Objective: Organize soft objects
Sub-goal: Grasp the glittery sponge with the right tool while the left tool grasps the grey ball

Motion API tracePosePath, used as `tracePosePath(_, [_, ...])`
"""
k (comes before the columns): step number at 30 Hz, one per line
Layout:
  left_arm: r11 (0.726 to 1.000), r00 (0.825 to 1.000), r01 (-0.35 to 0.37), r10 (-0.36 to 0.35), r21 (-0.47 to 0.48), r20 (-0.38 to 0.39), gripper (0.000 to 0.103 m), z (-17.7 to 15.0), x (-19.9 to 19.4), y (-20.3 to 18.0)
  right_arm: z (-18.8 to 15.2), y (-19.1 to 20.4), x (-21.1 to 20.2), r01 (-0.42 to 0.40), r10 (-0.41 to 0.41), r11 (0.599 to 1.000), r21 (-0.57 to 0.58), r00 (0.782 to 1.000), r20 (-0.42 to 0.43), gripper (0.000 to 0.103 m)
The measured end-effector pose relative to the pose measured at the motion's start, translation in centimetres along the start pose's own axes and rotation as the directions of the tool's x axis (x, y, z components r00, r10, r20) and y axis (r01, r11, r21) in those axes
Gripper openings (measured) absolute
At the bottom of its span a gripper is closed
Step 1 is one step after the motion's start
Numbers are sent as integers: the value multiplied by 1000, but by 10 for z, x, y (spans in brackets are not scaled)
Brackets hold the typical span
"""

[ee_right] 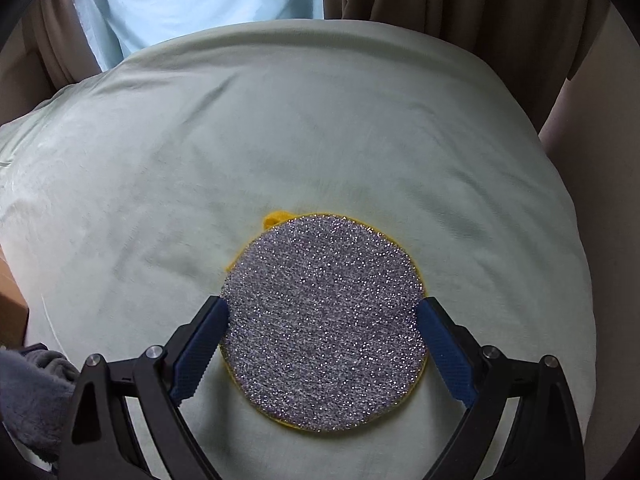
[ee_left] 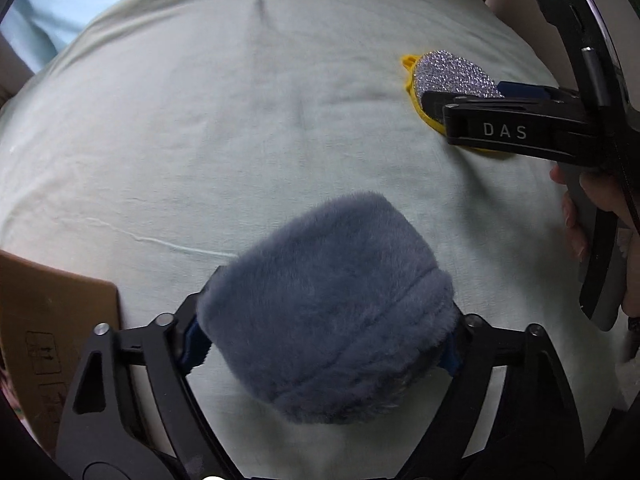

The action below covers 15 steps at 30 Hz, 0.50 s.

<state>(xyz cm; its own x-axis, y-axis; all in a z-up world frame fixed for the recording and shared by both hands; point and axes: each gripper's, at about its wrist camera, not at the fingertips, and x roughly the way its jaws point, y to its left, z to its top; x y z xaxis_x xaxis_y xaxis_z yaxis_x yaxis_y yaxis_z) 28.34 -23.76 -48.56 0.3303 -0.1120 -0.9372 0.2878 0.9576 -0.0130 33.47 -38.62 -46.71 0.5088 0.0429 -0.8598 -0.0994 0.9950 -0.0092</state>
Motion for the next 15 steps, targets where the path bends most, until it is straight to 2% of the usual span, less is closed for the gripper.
tracePosePath(3, [1000,1000,6,-6,12,6,73,1,0,-2,-1,0,1,5,-5,1000,0,1000,0,93])
tracePosePath(8, [1000,1000,6,-6,21,11,71,0,-4,-4,1,3,2,-7,8,1000,8,1000,-15,90])
tracePosePath(11, [1000,1000,14,-15,25,22,67,-3,-7,-3,2,5,2,-10,10,1000,9,1000,-14,83])
tracePosePath(15, [999,999,31,-32,15,42,62,-4,-9,0,-3,6,-2,-11,11,1000,0,1000,2,68])
